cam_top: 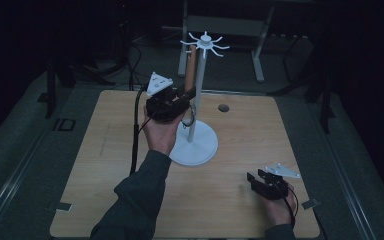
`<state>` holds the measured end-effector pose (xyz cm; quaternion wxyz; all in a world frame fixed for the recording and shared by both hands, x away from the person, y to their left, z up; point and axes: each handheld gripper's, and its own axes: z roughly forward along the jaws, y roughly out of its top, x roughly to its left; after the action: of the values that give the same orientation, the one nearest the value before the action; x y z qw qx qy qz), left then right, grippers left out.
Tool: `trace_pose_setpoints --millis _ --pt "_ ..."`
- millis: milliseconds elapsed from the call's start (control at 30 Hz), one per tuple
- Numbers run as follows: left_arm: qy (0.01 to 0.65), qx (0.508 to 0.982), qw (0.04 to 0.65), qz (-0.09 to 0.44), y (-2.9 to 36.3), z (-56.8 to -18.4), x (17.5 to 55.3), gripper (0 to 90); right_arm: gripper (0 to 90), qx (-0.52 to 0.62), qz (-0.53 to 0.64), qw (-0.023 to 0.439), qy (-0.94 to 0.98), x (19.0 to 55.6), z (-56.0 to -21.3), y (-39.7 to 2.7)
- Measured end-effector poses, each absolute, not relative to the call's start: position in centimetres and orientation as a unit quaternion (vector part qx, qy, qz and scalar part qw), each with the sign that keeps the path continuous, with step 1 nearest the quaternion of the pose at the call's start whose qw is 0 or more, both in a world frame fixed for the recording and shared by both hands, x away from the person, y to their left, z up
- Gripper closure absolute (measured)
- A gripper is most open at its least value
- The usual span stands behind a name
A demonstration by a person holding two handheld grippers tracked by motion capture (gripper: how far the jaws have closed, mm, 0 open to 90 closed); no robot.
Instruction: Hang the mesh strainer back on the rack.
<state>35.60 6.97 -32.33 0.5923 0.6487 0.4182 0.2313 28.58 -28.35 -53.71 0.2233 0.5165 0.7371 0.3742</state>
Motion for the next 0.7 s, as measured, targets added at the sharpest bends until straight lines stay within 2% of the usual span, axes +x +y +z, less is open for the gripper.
trace_pose_setpoints --millis 400,700 --pt "0.420 0.638 0.598 0.243 7.55 -32.11 35.03 58.4 49.9 0.517 0.374 0.223 0.737 28.59 -53.75 -28.31" --pt "0.421 0.649 0.583 0.246 7.70 -32.13 34.90 57.4 49.9 0.517 0.374 0.223 0.737 28.57 -53.72 -28.35"
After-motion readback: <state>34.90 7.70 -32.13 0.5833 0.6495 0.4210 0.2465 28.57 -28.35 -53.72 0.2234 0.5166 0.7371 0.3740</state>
